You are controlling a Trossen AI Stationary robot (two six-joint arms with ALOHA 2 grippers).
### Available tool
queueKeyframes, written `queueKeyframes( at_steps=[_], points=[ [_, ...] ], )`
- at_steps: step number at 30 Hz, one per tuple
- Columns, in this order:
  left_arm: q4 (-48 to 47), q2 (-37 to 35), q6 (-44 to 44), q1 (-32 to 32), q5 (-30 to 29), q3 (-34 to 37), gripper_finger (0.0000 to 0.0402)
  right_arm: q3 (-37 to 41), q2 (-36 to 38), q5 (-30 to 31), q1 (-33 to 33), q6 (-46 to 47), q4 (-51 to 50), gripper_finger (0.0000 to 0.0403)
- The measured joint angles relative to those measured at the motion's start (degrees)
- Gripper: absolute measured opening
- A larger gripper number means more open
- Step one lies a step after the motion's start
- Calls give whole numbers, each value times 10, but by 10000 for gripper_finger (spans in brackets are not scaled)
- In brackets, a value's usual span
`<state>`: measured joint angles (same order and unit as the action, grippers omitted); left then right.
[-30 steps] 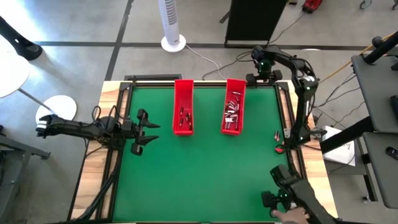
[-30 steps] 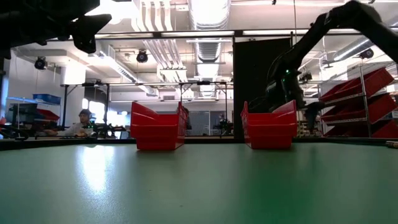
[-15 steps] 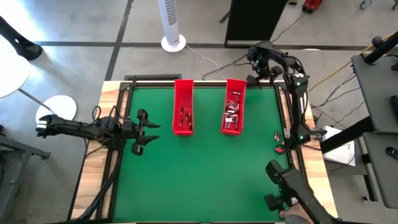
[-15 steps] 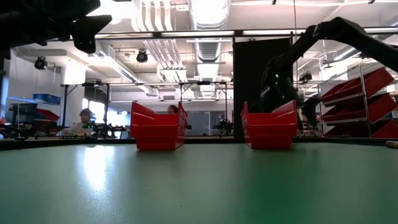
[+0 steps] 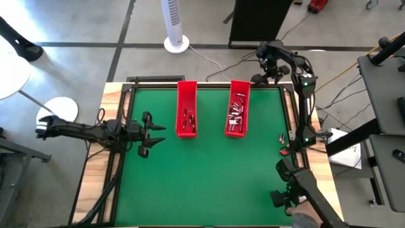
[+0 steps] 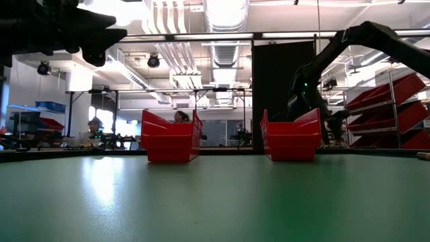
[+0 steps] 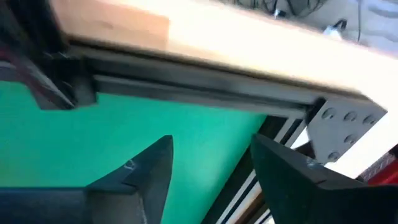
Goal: Sort batteries
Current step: Put the black battery into the left red bin
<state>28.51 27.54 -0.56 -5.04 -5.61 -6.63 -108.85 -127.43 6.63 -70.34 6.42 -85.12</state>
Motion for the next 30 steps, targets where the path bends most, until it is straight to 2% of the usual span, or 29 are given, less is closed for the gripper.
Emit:
queueKeyframes(
  at_steps=[7,11,14,16,19,21,26,30],
  points=[
    [0,16,15,0,0,0,180,5,-8,56,-2,61,-20,163],
    [-3,21,16,1,-32,-3,180,16,-6,77,0,72,-29,132],
    [-49,20,13,3,-50,-21,180,27,-3,98,4,72,-28,114],
    [-104,14,33,9,-92,-42,180,32,0,102,6,65,-27,109],
    [-197,10,89,22,-187,-69,180,37,14,96,6,61,-22,110],
    [-228,17,120,36,-219,-82,180,41,27,84,8,54,-23,116],
    [-277,46,132,91,-222,-146,180,58,85,65,24,21,-9,140],
    [-463,82,205,179,-219,-257,180,115,186,73,58,-6,37,163]
  ],
)
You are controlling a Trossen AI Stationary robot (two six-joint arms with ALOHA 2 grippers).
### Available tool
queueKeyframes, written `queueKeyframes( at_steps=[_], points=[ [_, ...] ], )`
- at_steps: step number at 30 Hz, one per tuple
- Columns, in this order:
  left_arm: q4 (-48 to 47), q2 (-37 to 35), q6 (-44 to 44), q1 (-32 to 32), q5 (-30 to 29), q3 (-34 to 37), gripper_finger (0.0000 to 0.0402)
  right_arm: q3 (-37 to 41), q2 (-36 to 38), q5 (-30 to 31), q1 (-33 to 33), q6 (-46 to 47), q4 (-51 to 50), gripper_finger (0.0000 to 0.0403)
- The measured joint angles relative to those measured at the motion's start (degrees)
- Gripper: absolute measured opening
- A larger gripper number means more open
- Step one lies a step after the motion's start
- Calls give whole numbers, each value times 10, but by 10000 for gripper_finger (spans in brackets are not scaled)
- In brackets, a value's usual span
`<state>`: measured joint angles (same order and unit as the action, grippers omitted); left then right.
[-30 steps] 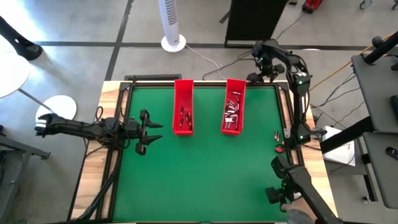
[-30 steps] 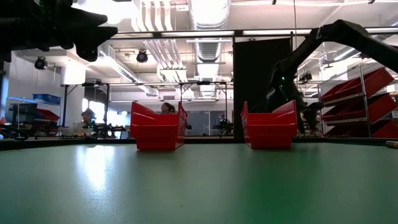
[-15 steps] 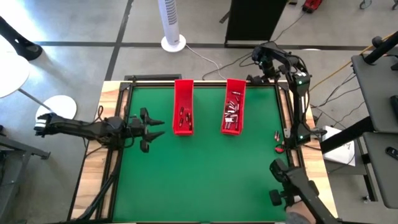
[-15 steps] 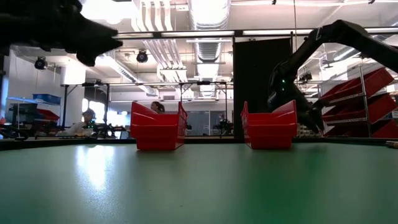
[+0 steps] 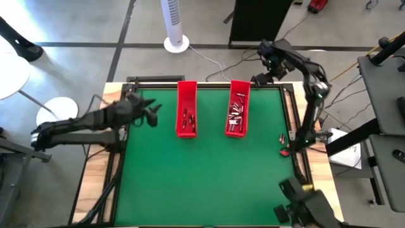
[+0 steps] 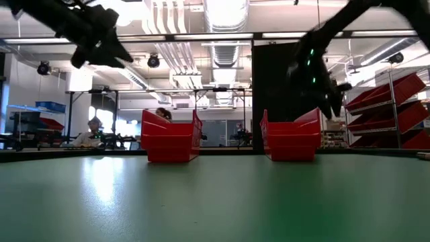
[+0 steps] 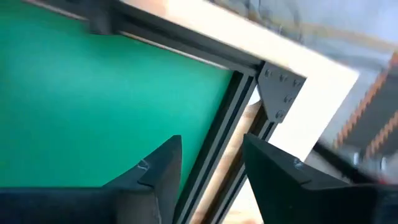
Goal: Sort batteries
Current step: Put the black battery into the left red bin
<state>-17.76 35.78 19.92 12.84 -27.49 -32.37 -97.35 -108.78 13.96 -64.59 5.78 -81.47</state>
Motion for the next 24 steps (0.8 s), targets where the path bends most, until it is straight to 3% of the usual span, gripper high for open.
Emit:
queueKeyframes(
  at_steps=[5,12,18,24],
  points=[
    [-215,78,53,137,90,-129,180,137,176,-10,63,-22,90,189],
    [-364,234,-7,282,207,-286,180,305,404,-31,172,19,132,205],
    [-502,401,-67,368,225,-397,180,380,548,-76,289,99,164,203],
    [-556,547,-94,435,224,-466,180,418,611,-96,395,147,213,208]
  ],
)
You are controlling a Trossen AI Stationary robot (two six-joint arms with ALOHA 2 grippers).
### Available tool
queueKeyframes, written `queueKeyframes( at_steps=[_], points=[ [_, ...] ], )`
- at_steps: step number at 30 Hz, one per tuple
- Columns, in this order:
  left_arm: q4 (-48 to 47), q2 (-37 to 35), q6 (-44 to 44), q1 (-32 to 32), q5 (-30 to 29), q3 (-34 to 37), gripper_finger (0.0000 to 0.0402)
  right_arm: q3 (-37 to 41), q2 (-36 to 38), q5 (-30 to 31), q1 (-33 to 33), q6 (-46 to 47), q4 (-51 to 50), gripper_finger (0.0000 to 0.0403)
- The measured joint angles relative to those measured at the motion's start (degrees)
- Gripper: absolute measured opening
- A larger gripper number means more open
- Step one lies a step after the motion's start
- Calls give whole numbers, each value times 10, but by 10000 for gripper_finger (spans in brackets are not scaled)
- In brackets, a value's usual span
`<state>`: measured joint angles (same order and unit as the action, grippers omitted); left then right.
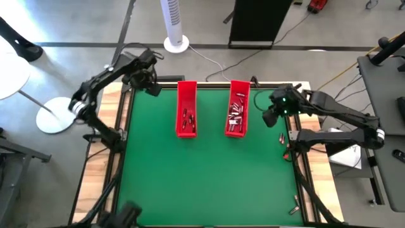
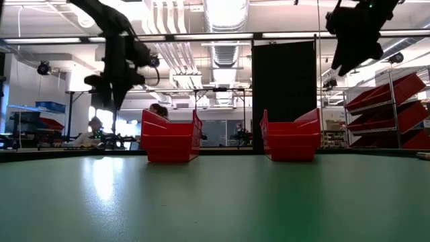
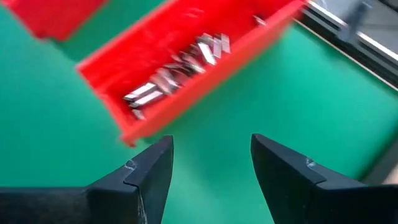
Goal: Sort batteries
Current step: Put the black battery into the left red bin
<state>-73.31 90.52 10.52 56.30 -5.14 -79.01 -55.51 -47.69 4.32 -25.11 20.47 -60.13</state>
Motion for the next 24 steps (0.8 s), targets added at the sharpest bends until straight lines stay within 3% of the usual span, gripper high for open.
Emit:
queueKeyframes(
  at_steps=[8,13,17,20,24],
  points=[
    [-2,134,-10,88,-4,-58,180,45,15,20,166,61,104,211],
    [-10,201,-15,102,-10,-125,180,78,18,118,304,154,105,214],
    [-94,263,-33,117,17,-195,180,90,26,188,406,257,79,220],
    [-157,295,-45,119,31,-237,180,98,27,217,466,317,77,224],
    [-167,327,-42,117,10,-256,180,100,16,271,525,368,78,229]
  ],
)
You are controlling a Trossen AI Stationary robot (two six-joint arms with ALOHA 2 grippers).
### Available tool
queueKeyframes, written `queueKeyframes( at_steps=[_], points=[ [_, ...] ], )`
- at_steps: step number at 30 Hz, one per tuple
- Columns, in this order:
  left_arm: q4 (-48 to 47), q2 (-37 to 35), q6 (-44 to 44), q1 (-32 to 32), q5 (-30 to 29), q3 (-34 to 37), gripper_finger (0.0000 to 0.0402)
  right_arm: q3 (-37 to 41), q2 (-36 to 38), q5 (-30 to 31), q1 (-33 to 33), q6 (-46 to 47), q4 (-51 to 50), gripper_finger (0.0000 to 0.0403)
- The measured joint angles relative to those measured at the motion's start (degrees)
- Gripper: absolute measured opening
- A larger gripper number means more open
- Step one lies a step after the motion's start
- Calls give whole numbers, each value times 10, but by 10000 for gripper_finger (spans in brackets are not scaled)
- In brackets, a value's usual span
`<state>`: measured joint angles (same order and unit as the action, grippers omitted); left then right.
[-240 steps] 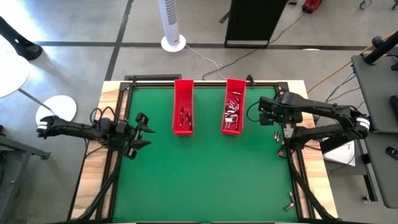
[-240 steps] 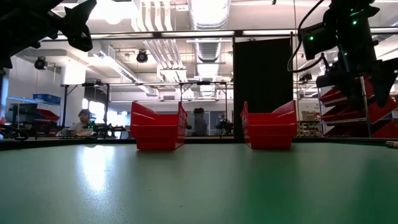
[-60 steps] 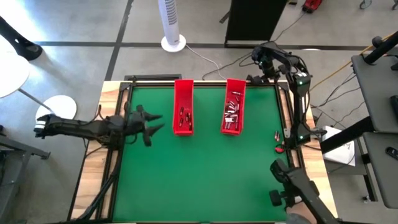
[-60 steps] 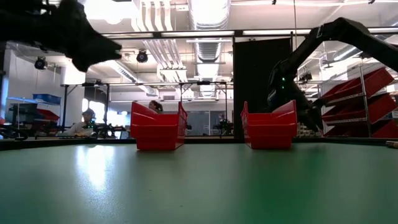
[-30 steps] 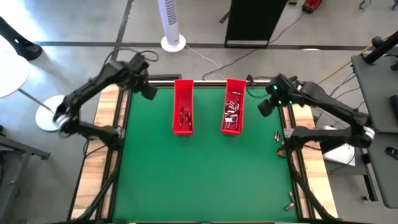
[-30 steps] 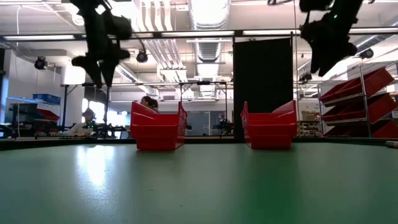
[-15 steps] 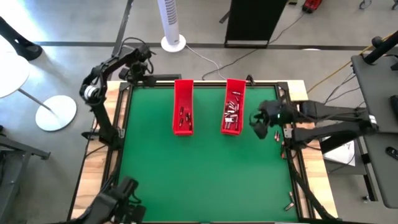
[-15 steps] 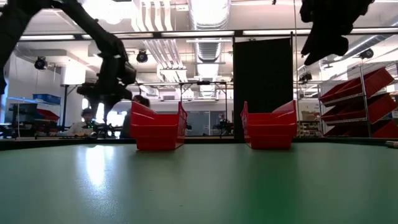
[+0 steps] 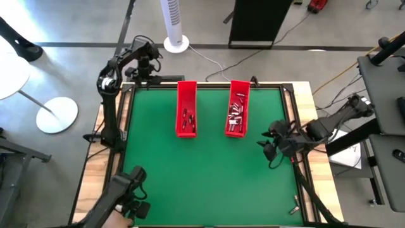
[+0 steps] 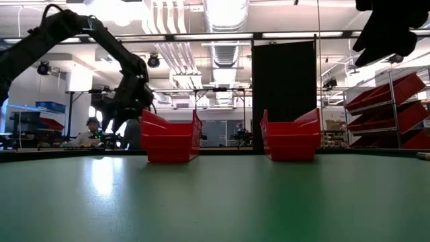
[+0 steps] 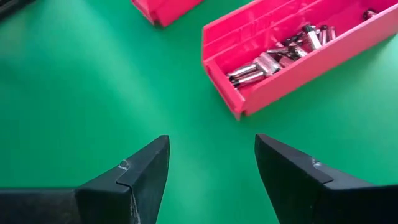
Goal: Sort batteries
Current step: Put the black battery into the left red bin
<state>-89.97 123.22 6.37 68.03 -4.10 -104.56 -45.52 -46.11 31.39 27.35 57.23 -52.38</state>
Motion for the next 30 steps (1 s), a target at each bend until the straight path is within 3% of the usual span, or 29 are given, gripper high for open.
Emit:
queueKeyframes(
  at_steps=[8,12,21,30],
  points=[
    [-1,24,5,-7,-67,-4,180,0,-36,18,59,58,5,233],
    [-4,38,18,-1,-151,10,175,0,-47,18,72,77,5,233],
    [9,45,-22,4,-148,2,134,0,-49,31,77,89,4,238],
    [5,92,-28,5,-189,-20,107,0,-49,17,77,110,4,240]
  ],
)
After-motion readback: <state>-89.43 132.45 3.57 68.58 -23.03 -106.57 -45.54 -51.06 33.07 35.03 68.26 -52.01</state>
